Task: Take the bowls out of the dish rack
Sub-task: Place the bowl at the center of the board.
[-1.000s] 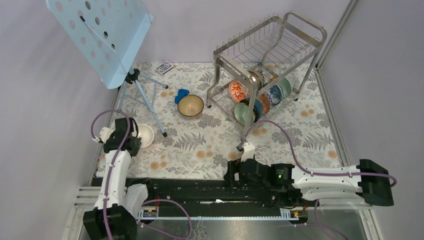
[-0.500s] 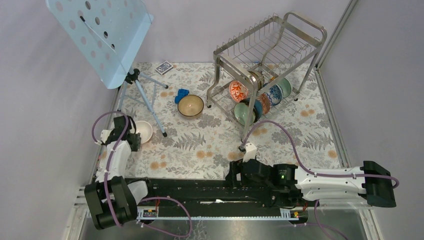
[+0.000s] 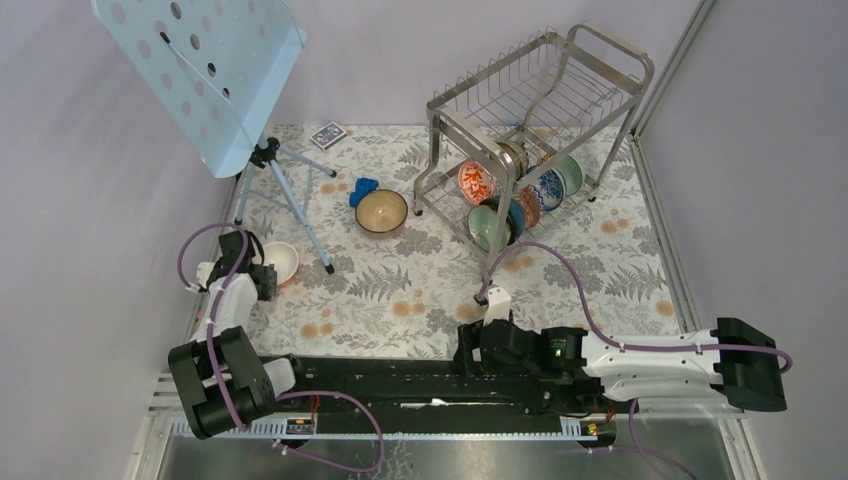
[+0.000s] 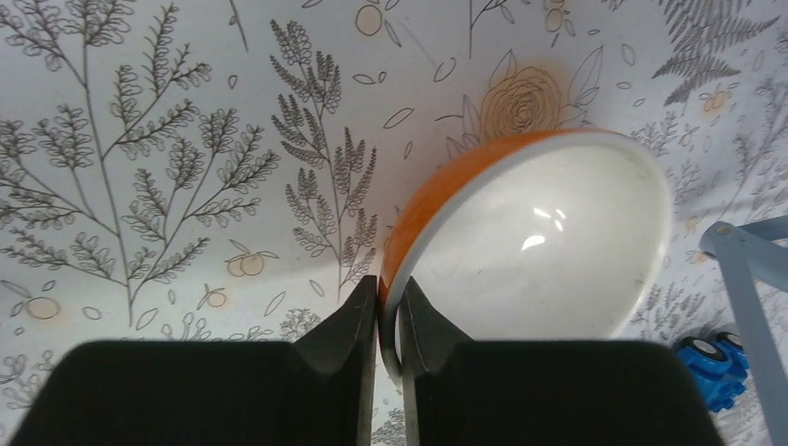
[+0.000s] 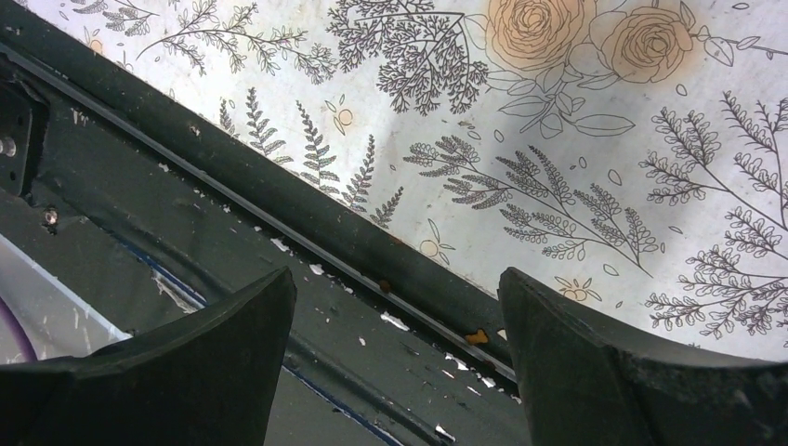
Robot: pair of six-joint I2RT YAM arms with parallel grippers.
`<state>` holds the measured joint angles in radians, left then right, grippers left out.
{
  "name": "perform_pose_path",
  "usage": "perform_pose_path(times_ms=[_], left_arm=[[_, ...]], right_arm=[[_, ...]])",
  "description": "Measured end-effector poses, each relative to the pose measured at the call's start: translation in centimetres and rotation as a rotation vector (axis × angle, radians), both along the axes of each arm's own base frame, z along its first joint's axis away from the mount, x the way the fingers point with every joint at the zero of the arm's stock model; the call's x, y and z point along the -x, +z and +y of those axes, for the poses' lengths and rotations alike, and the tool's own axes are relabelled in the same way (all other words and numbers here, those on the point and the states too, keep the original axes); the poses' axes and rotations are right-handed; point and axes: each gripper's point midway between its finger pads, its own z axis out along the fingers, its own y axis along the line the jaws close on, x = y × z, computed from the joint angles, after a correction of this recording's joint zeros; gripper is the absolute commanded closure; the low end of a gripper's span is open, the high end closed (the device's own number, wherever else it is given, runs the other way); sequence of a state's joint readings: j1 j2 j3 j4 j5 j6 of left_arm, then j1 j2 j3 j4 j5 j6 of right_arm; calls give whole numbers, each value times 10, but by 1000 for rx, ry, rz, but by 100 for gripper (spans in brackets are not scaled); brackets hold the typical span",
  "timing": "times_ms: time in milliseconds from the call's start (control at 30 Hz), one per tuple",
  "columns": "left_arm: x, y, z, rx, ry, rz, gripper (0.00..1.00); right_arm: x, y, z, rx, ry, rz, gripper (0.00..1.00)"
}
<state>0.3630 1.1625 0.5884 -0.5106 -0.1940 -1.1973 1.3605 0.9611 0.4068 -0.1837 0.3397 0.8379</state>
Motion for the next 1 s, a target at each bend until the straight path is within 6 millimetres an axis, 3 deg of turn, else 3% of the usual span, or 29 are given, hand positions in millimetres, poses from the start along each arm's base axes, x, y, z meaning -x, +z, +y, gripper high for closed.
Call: perform_pose_path(times_ms=[300, 567, 833, 1000], left_arm=[[-7, 2, 2, 2, -16, -29, 57], [-5, 5, 2, 3, -26, -36, 26], [2, 31, -6, -15, -59, -101, 2], [8, 52, -22, -43, -132, -146, 1]], right_arm=[[-2, -1, 0, 27, -6, -2, 13], [-3, -1, 0, 32, -7, -7, 13], [-3, 5, 1, 27, -3, -12, 13], [-3, 8, -1, 25, 2, -15, 13]])
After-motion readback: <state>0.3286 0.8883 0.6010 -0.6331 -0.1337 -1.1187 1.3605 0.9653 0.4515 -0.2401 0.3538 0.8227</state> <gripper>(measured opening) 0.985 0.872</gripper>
